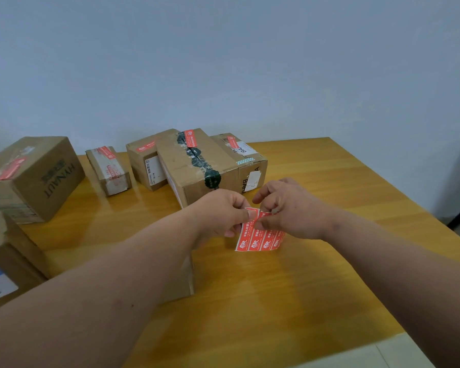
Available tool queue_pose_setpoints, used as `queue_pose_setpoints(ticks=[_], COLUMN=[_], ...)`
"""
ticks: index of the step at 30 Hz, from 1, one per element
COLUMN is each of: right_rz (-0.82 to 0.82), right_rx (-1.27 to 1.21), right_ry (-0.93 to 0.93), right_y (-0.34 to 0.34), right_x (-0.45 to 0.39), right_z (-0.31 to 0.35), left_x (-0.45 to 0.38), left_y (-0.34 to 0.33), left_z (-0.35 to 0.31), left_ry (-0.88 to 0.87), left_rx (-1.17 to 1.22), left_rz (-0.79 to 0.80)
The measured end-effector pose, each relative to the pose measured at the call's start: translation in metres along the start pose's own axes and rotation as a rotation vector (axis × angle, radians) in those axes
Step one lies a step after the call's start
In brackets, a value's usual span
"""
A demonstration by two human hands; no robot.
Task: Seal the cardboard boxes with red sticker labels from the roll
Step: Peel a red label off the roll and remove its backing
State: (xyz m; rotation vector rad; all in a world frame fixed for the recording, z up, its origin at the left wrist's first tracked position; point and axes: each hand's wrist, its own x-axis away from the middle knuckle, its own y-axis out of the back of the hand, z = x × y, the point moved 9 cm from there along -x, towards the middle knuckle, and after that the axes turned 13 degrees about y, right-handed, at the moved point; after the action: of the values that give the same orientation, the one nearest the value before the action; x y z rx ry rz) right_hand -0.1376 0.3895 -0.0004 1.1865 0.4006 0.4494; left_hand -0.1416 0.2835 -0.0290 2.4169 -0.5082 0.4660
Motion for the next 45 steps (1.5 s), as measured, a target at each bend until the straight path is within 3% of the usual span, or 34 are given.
queue_pose_setpoints(ticks=[12, 38, 45], right_rz=[-0.024, -0.030, -0.031], right_rx=[-0.025, 0.029, -0.045], right_ry=[-0.065, -0.011, -0.094], right_y=[0.003, -0.002, 0.001], right_x=[0.004, 0.001, 0.003], right_z=[-0.008, -0.001, -0.008], left_x=[0.002, -0.001, 0.002], left_y=[0.005, 0.005, 0.009], left_z=[0.001, 0.013, 0.008], left_ry=[0.018, 0.069, 0.037], left_rx=[0.075, 0.101, 0.130], left_rz=[-0.003, -0.026, -0.034])
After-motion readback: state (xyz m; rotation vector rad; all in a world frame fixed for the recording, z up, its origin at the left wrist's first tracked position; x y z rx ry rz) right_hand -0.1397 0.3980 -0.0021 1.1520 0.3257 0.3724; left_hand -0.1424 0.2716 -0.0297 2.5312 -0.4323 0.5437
